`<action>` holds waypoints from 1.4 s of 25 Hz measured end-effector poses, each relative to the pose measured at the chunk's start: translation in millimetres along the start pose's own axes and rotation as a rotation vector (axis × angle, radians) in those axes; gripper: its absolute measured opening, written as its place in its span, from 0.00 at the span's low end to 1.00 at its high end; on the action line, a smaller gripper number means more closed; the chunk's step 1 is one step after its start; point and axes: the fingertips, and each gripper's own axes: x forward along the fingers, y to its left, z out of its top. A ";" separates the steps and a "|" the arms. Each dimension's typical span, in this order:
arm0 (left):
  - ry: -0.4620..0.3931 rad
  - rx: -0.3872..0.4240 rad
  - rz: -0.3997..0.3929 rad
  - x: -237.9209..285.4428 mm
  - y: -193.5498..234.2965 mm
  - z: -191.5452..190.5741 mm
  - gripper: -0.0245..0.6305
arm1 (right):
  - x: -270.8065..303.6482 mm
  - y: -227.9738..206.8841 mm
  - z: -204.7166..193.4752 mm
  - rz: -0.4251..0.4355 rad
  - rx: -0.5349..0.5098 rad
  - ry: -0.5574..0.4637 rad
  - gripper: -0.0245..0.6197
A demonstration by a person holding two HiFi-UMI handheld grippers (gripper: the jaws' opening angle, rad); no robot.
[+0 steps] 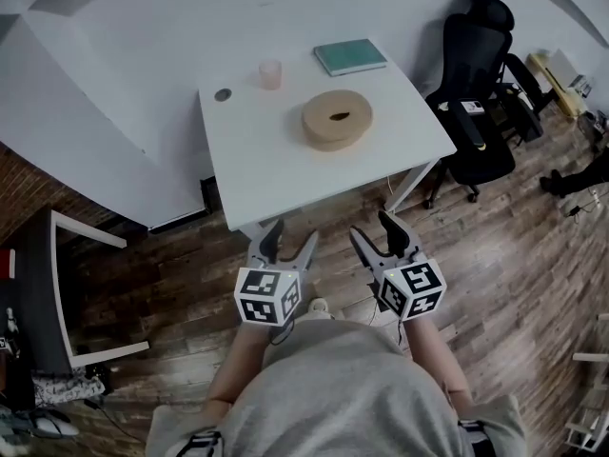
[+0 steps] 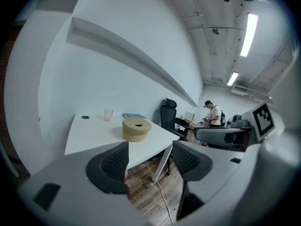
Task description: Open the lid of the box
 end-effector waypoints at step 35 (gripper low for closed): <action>0.128 -0.037 0.029 188.1 74.8 20.7 0.44 | 174.0 -110.4 36.3 0.082 -0.114 0.127 0.45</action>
